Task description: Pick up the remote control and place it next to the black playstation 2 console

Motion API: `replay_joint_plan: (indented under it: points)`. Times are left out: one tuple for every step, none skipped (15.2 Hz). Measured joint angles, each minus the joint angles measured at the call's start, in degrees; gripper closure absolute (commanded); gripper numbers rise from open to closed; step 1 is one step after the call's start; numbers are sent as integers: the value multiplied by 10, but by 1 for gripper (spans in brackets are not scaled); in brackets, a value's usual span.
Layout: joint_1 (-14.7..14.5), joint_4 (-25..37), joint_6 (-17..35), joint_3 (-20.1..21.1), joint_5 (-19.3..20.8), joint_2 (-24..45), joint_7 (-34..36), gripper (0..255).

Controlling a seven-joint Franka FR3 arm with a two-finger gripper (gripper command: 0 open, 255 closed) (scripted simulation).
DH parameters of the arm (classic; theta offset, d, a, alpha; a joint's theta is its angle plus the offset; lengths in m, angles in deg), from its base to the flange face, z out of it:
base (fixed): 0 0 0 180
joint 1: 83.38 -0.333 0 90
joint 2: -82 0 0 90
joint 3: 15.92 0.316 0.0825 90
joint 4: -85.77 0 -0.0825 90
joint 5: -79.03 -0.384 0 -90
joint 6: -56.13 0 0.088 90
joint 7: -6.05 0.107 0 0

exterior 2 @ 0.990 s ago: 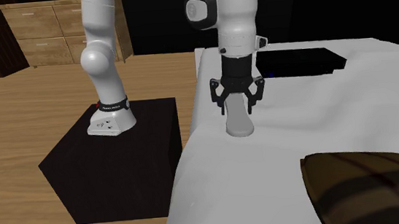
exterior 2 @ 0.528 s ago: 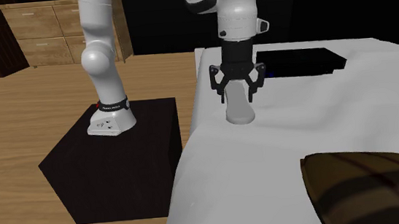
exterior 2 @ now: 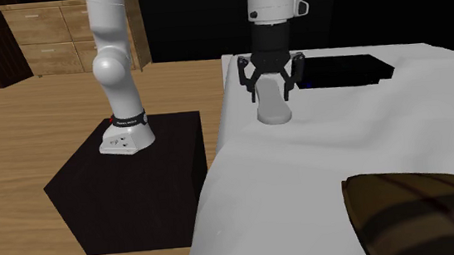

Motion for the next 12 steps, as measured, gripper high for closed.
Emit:
replay_joint_plan:
  points:
    - [0,8,-8,0,1,-1,1,255]
    - [-1,12,-15,-1,5,-5,3,255]
    - [-10,6,-15,-1,14,-16,14,255]
    - [-19,0,-14,1,23,-26,28,255]
    - [-33,-15,-10,4,39,-44,48,255]
    - [-44,-24,-11,7,52,-59,67,255]
    - [-56,-35,-9,13,67,-76,89,255]
    - [-66,-43,-7,20,75,-85,108,255]
    - [-76,-49,-7,28,84,-95,129,255]
    - [-83,-56,-3,34,89,-101,145,255]
    - [-91,-69,-2,43,103,-117,166,255]
    - [-97,-74,-4,50,111,-128,182,255]
